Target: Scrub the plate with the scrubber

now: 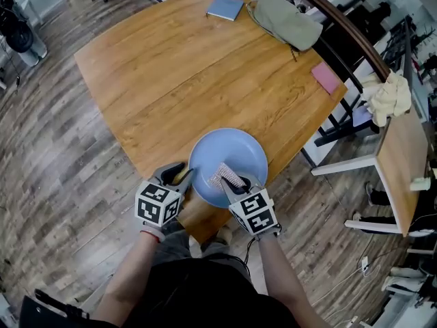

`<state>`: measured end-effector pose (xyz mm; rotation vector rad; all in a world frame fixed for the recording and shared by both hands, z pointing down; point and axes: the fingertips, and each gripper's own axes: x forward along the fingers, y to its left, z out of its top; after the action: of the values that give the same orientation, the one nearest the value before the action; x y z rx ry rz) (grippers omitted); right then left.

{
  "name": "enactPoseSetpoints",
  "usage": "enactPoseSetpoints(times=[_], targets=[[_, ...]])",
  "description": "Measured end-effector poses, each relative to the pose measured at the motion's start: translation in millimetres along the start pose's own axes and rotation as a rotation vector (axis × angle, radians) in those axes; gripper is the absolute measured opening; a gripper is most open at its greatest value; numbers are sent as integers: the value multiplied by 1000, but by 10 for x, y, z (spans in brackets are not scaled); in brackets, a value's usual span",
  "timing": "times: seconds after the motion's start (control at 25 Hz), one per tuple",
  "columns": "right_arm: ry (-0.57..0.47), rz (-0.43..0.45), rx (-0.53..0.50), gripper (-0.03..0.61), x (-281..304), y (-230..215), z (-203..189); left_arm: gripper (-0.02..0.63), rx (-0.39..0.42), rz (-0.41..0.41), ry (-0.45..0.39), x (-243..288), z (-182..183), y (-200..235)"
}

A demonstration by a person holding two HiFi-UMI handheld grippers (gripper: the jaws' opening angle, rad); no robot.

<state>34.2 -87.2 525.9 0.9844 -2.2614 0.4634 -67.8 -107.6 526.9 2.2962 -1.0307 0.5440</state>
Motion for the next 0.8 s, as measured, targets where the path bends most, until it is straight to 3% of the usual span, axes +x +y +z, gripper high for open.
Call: enactPoseSetpoints(times=[0.4, 0.56, 0.8], targets=[[61, 15, -65, 74, 355, 54, 53, 94, -47, -74, 107, 154, -150, 15], [97, 17, -150, 74, 489, 86, 82, 93, -69, -98, 114, 158, -160, 15], [123, -7, -195, 74, 670, 24, 192, 91, -68, -118, 112, 161, -157, 4]])
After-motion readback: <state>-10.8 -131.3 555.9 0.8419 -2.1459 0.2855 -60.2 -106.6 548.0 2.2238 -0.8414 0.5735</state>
